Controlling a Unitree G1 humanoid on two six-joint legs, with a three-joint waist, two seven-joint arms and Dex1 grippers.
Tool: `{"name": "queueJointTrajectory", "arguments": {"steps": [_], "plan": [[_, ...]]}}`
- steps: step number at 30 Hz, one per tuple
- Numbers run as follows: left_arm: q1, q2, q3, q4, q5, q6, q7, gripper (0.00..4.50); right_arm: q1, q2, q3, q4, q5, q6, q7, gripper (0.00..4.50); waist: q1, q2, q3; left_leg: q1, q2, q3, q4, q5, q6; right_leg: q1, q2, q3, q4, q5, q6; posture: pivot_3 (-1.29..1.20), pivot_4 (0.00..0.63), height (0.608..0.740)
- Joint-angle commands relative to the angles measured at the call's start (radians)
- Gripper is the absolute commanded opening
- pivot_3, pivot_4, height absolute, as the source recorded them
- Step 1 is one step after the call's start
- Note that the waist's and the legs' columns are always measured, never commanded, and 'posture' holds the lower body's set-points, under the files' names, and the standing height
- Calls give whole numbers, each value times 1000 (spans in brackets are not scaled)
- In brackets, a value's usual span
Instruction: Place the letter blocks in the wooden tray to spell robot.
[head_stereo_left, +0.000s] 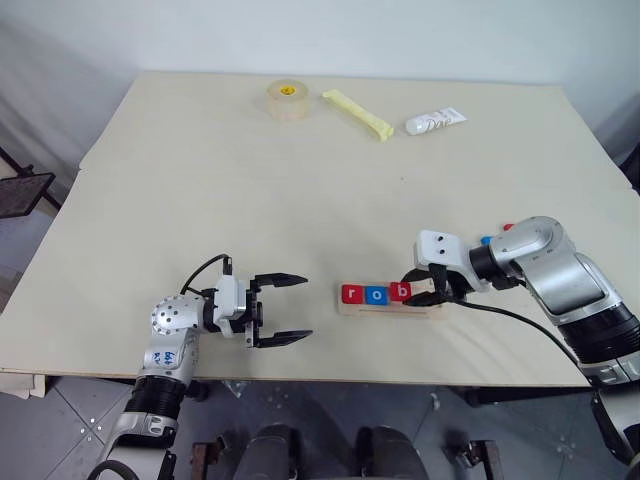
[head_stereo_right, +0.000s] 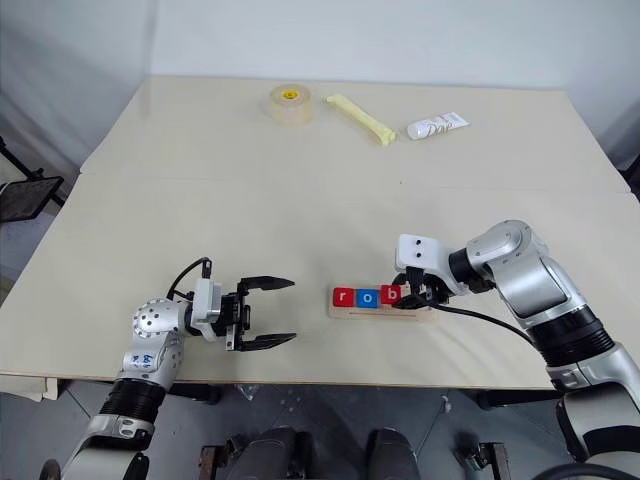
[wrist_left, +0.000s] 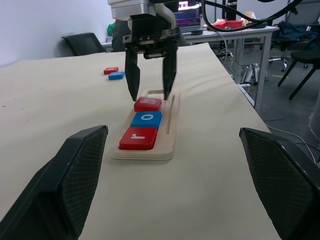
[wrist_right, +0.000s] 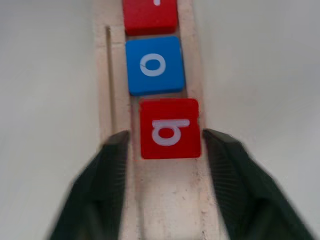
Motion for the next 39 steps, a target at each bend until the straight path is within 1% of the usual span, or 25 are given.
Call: {"name": "queueJointTrajectory", "arguments": {"steps": [1,3,8,13,14,15,17,23,24,25,26,27,32,39], "plan": [[-3,0,-1,-26,-9,-2,8,4500,6,-7,-26,-66,36,22,18,3872,0,0,0,0,0,0,0,0,0,0,0,0,0,0,0,0,150,740],[-7,0,-1,-23,-9,-2,8,4500,8,-9,-29,-74,39,26,14,4468,1,0,0,0,0,0,0,0,0,0,0,0,0,0,0,0,150,740],[-14,-1,-1,-13,-8,-5,7,4500,11,-19,-40,-80,48,27,5,4468,0,0,0,0,0,0,0,0,0,0,0,0,0,0,0,0,150,740],[-19,-9,-6,-5,-6,-7,8,4500,48,-39,-101,-102,96,37,0,4468,2,0,0,0,0,0,0,0,0,0,0,0,0,0,0,0,150,740],[-20,-10,-6,-4,-5,-8,7,4500,53,-42,-108,-104,101,40,-1,4100,2,0,0,0,0,0,0,0,0,0,0,0,0,0,0,0,150,740],[-20,-11,-6,-4,-6,-7,6,4500,62,-50,-111,-98,95,35,-6,3905,1,0,0,0,0,0,0,0,0,0,0,0,0,0,0,0,150,740],[-21,-13,-7,-2,-6,-7,5,4500,78,-64,-119,-85,88,20,-8,3251,1,0,0,0,0,0,0,0,0,0,0,0,0,0,0,0,150,740],[-20,-16,-7,-4,-8,-5,4,4500,93,-76,-119,4,63,-58,-14,1116,0,0,0,0,0,0,0,0,0,0,0,0,0,0,0,0,150,740],[-19,-16,-6,-6,-8,-5,4,4500,93,-72,-115,15,60,-66,-16,859,0,0,0,0,0,0,0,0,0,0,0,0,0,0,0,0,150,740],[-17,-16,-6,-8,-9,-4,4,4500,93,-70,-113,21,58,-71,-16,433,1,0,0,0,0,0,0,0,0,0,0,0,0,0,0,0,150,740],[-14,-15,-6,-11,-9,-3,5,4500,93,-68,-110,26,55,-76,-18,186,1,0,0,0,0,0,0,0,0,0,0,0,0,0,0,0,150,740],[-12,-14,-6,-15,-10,-2,5,4500,91,-61,-106,37,52,-83,-21,70,0,0,0,0,0,0,0,0,0,0,0,0,0,0,0,0,150,740],[10,-3,-1,-35,-13,3,7,4500,73,-22,-81,90,37,-112,-31,70,0,0,0,0,0,0,0,0,0,0,0,-1,0,0,0,0,150,740],[20,-3,-1,-47,-11,6,16,4500,83,15,-78,77,33,-104,-37,70,0,0,0,0,0,0,0,0,0,0,0,-1,0,0,0,0,150,740]]}}
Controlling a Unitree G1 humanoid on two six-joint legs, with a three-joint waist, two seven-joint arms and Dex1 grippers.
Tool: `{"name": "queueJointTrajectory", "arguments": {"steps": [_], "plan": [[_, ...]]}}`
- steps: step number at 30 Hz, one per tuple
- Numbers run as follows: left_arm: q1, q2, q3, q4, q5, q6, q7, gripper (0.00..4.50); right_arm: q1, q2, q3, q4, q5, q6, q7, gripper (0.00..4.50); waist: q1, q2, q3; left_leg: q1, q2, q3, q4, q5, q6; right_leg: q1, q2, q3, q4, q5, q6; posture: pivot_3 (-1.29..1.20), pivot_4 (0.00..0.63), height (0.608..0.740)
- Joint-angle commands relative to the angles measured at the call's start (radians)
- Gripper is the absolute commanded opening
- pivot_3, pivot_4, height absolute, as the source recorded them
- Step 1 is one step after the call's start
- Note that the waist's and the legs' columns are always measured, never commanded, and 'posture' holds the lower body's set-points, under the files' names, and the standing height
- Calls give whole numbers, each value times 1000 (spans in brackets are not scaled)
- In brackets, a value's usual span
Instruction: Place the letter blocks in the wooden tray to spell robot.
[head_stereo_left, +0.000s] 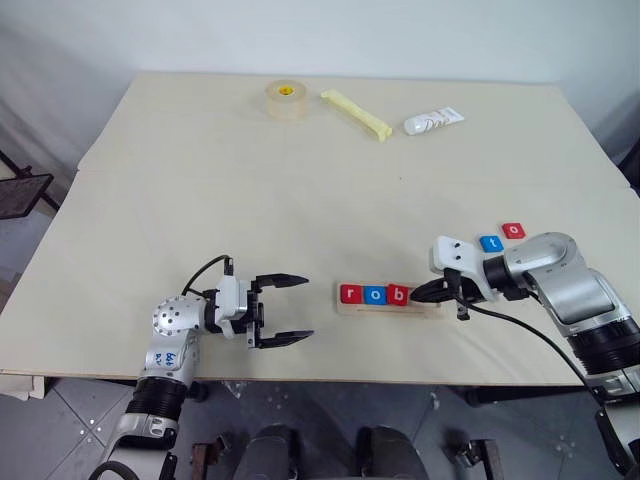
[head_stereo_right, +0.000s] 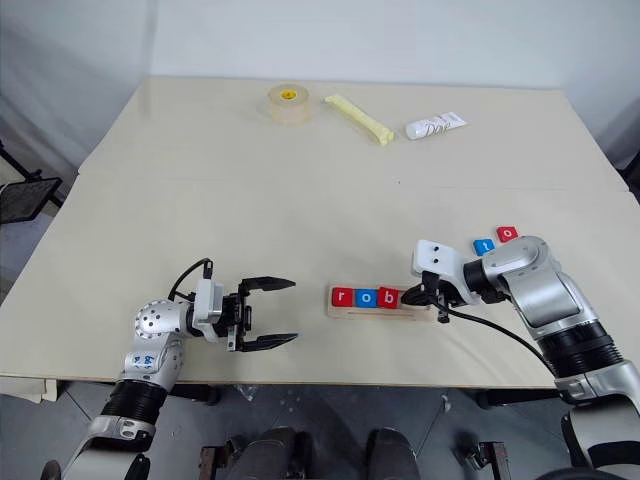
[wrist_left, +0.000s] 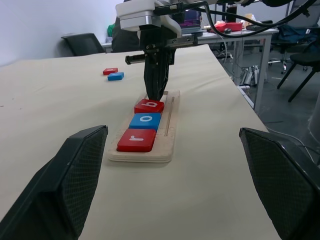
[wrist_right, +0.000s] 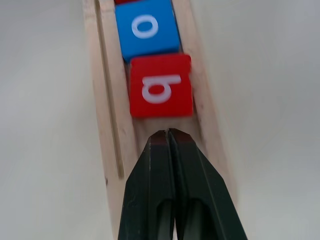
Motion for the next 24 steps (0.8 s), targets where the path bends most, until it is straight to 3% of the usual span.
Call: {"name": "queueJointTrajectory", "arguments": {"steps": [1,18,24], "plan": [[10,1,0,-34,-11,-1,10,4500,0,7,-7,-30,1,-6,-6,70,0,0,0,0,0,0,0,0,0,0,0,0,0,0,0,0,150,740],[-27,-18,-7,18,-3,-22,2,4500,5,-3,-42,-62,7,5,-32,70,1,0,0,0,0,0,0,0,0,0,0,0,0,0,0,0,150,740],[-19,-5,1,18,-7,-23,-9,4500,82,-81,-185,-179,88,67,-55,70,5,0,0,-1,0,0,0,0,0,0,0,0,0,0,0,0,150,740]]}}
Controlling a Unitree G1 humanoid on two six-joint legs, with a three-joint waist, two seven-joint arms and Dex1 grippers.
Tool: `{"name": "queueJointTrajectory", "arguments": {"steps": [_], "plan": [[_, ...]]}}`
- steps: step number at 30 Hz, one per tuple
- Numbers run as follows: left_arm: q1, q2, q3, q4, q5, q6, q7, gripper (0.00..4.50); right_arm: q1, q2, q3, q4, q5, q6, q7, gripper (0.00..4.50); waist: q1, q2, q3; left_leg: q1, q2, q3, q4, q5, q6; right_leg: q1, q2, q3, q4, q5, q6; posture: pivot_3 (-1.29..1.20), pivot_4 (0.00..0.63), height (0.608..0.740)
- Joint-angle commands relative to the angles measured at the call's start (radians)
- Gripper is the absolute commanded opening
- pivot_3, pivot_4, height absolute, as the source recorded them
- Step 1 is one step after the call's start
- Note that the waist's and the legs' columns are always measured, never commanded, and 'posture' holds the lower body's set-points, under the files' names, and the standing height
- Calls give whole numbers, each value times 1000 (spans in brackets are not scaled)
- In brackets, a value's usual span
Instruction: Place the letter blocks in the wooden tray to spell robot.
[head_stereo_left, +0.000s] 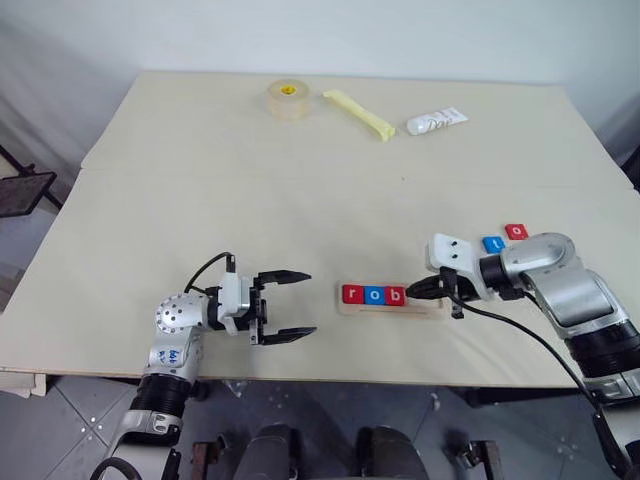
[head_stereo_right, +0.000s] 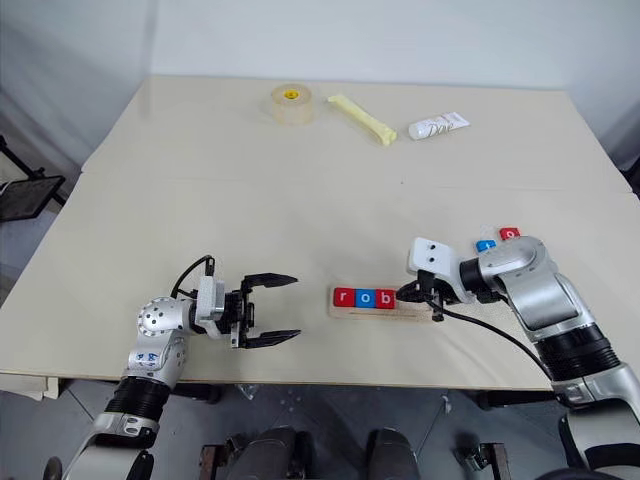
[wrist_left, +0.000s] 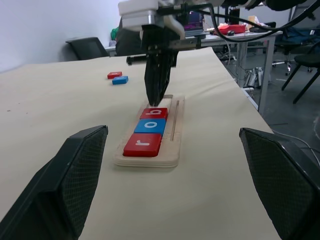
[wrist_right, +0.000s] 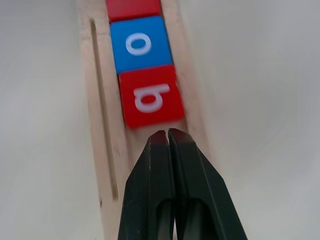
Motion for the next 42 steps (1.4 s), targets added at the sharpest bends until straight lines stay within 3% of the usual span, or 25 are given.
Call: {"name": "queueJointTrajectory", "arguments": {"steps": [1,6,11,15,22,42], "plan": [[6,11,5,0,-11,-11,-12,4500,66,-57,-162,-117,93,45,-17,70,3,0,0,0,0,0,0,0,0,0,0,0,0,0,0,0,150,740],[-9,27,15,39,-15,-17,-39,4500,239,-62,-401,-167,148,94,-149,1282,12,0,0,-1,0,-2,0,0,0,1,0,0,-1,0,0,0,150,740],[-61,34,24,112,-13,-26,-62,4500,441,-44,-639,-157,169,73,-245,3110,26,0,0,-1,0,-1,0,0,0,0,0,0,-1,0,0,0,150,740],[-97,32,25,161,-8,-38,-82,4500,529,-23,-744,-140,194,51,-287,4439,24,0,0,-1,-1,1,0,0,0,0,0,-4,-1,0,0,0,150,740],[-156,15,21,249,0,-61,-119,4500,619,52,-920,-40,267,-19,-344,4479,22,0,0,-1,-1,1,0,0,0,0,0,-5,-1,0,0,0,150,740],[-185,10,29,291,-2,-69,-163,4500,712,84,-967,-54,375,-60,-403,4479,22,0,0,-1,-1,1,0,0,1,0,0,-5,-1,0,0,0,150,740]]}}
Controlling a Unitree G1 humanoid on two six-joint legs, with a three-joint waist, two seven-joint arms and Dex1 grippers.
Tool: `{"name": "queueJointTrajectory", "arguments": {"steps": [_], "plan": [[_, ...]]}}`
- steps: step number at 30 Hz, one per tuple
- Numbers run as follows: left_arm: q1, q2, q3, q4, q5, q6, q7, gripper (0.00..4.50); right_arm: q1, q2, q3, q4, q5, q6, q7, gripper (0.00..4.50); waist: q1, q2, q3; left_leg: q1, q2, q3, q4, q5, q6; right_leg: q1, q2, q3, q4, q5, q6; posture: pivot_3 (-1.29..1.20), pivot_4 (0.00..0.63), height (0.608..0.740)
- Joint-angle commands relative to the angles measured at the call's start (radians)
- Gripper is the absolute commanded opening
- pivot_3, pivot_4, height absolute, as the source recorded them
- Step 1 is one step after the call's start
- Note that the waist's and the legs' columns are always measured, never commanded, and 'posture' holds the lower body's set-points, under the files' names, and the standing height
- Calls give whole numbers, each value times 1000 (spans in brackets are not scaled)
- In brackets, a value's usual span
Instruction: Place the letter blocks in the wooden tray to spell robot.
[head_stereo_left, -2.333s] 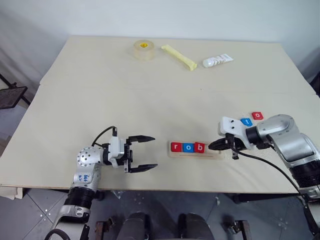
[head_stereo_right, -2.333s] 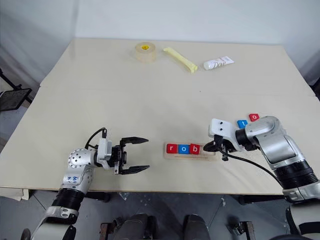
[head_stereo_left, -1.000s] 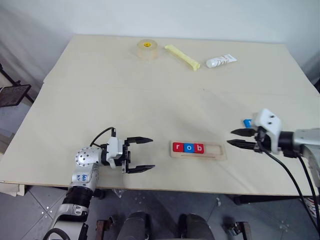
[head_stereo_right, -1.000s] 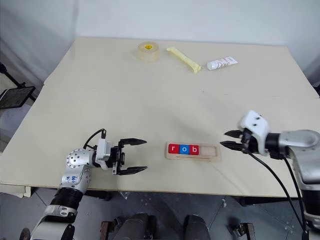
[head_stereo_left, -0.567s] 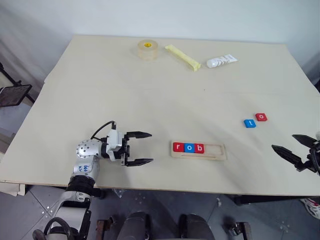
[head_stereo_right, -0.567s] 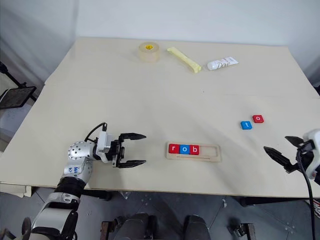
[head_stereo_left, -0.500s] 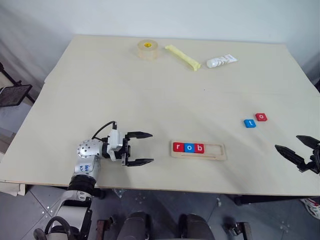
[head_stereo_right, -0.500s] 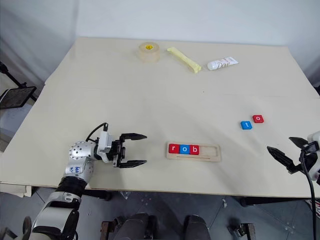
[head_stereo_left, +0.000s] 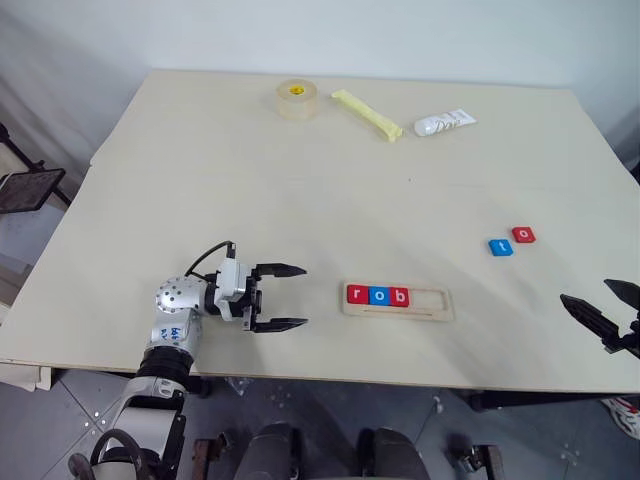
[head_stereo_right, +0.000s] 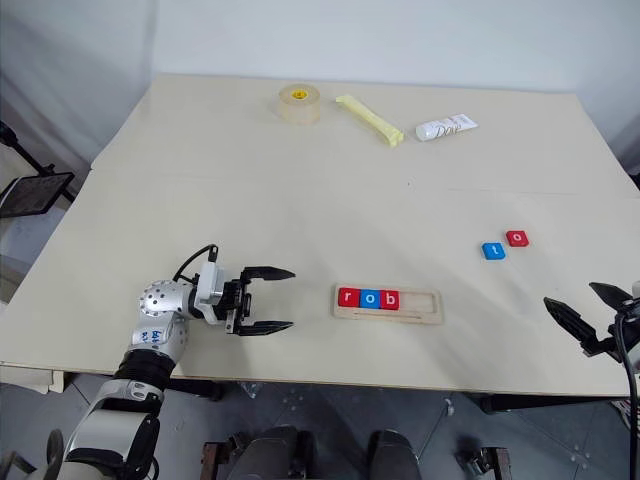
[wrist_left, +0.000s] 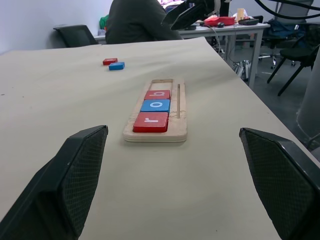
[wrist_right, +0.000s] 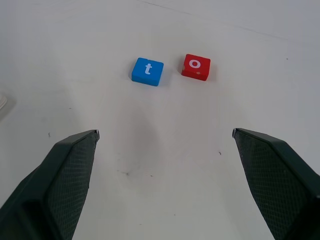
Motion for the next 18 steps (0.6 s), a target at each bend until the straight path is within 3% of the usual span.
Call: {"name": "queueJointTrajectory", "arguments": {"steps": [1,7,18], "plan": [[-13,2,11,-2,-7,-9,-12,4500,9,-7,-35,-31,29,-6,-11,4479,0,0,0,0,0,0,0,0,0,0,0,0,0,0,0,0,150,740],[-13,3,13,-3,-8,-8,-18,4500,18,-14,-31,-42,43,-1,-22,4479,0,0,0,0,0,0,0,0,0,0,0,0,0,0,0,0,150,740],[23,16,11,-73,-18,22,-19,4500,-143,-45,85,50,20,32,-53,4479,-1,0,0,0,0,0,0,0,0,0,0,0,0,0,0,0,150,740]]}}
